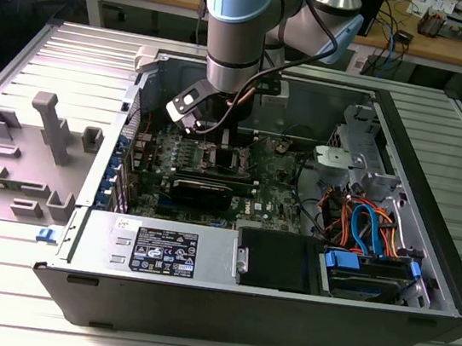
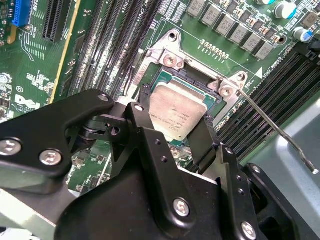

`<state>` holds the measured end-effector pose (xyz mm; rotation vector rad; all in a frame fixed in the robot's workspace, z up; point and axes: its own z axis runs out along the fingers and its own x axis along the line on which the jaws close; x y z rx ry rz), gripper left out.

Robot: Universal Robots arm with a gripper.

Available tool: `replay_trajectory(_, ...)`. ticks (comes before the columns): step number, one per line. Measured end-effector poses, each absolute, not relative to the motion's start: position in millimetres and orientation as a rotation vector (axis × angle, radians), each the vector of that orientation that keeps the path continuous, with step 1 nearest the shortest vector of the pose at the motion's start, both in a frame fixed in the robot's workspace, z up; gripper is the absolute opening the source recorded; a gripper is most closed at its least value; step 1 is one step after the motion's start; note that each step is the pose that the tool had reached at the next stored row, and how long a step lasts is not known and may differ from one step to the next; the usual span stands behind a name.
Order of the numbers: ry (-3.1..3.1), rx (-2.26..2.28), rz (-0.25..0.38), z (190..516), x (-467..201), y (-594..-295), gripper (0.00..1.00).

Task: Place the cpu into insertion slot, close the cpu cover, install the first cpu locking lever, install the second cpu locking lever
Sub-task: 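Place the cpu into insertion slot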

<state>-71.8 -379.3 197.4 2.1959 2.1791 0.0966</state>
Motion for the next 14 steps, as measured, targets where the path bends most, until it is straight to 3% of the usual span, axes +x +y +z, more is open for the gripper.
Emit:
replay_trajectory(8,2.179,2.196,0.098,197.1,-71.8,-379.1,0.55)
replay_trajectory(10,2.179,2.196,0.098,197.0,-71.8,-379.1,0.62)
replay_trajectory(14,2.179,2.196,0.097,197.3,-71.8,-379.2,0.62)
